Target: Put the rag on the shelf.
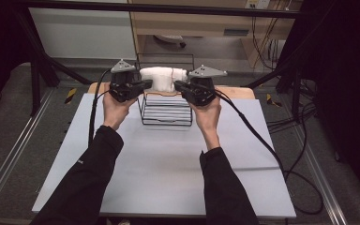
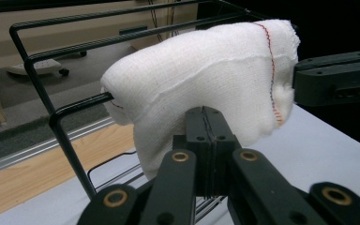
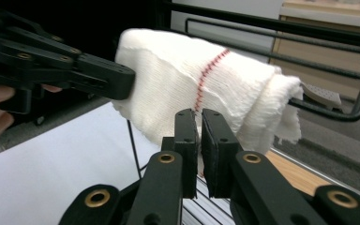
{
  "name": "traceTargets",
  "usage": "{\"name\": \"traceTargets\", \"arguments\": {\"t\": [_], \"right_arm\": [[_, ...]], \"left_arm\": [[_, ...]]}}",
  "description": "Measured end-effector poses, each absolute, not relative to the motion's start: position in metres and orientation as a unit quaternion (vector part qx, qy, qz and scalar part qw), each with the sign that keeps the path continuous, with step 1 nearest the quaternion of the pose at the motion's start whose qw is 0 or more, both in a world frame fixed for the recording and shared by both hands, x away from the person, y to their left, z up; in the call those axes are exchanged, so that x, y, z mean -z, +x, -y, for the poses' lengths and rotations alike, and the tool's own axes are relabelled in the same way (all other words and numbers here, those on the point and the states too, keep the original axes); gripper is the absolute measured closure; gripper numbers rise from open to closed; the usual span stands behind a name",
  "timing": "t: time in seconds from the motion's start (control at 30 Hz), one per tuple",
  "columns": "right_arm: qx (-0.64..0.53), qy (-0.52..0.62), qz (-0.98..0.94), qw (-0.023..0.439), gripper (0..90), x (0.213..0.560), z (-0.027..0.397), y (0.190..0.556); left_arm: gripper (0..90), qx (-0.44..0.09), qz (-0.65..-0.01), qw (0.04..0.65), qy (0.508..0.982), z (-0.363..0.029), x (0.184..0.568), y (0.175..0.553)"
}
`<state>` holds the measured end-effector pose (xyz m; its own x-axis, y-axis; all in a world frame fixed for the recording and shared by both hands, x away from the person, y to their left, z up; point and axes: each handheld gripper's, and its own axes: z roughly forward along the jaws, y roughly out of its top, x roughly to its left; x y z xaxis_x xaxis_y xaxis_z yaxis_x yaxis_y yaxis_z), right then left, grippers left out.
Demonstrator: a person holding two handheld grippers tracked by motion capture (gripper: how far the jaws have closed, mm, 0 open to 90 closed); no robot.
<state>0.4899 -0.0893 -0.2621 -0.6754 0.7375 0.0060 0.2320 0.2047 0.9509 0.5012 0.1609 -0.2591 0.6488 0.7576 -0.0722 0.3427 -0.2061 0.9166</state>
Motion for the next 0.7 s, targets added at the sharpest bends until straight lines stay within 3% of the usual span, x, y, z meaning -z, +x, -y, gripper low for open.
{"name": "traceTargets", "arguments": {"t": [0.27,0.43,0.7], "right_arm": [[-0.537,0.337,-0.736,0.236,85.4,0.272,0.091,0.499],[-0.543,0.331,-0.735,0.234,81.0,0.27,0.092,0.498],[-0.565,0.321,-0.728,0.22,54.3,0.259,0.101,0.482]], "left_arm": [[89.1,-0.205,-0.365,0.507,0.754,-0.16,0.265,0.504],[87.3,-0.206,-0.362,0.506,0.755,-0.16,0.264,0.502],[79.2,-0.214,-0.352,0.508,0.757,-0.165,0.261,0.489]]}}
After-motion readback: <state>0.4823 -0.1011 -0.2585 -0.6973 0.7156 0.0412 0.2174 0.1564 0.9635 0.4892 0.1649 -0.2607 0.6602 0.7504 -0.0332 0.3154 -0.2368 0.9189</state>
